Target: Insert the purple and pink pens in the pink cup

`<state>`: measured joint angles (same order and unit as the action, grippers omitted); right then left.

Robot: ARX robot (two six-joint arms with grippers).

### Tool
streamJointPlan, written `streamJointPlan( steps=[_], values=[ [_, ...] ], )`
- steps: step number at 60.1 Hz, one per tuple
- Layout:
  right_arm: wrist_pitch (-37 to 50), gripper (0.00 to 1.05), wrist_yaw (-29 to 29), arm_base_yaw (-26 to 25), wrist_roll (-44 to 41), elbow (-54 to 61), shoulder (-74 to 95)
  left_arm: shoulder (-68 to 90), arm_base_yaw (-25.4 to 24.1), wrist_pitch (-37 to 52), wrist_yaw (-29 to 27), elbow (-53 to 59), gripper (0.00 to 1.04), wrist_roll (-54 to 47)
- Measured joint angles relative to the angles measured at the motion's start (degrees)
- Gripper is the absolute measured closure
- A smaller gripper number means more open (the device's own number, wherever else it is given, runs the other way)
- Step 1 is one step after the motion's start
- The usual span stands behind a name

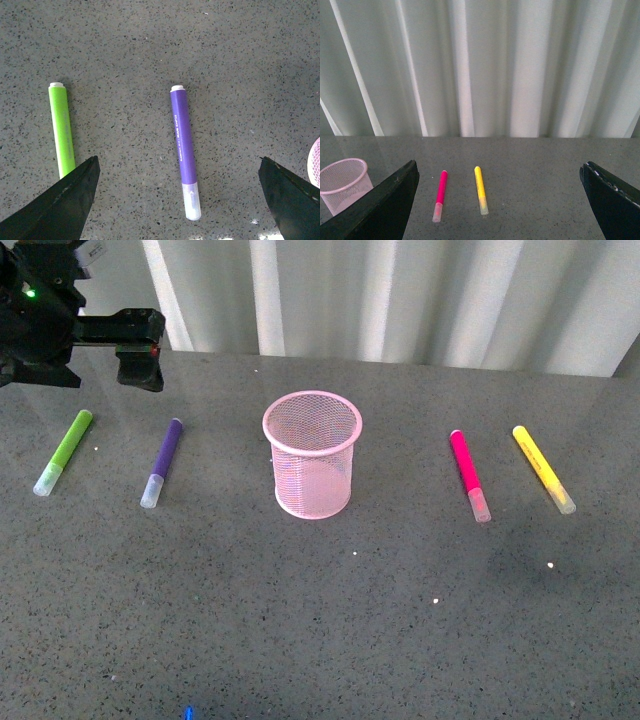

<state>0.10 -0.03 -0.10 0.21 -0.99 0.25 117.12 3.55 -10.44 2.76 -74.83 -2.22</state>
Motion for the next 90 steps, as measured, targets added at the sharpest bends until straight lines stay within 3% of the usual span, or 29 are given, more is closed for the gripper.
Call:
streamJointPlan(
  steps=[90],
  values=[
    [0.0, 0.07, 0.0, 0.0, 0.0, 0.0, 0.0, 18.27, 2.84, 2.91, -2.47, -9.97, 0.07, 2.23]
  ],
)
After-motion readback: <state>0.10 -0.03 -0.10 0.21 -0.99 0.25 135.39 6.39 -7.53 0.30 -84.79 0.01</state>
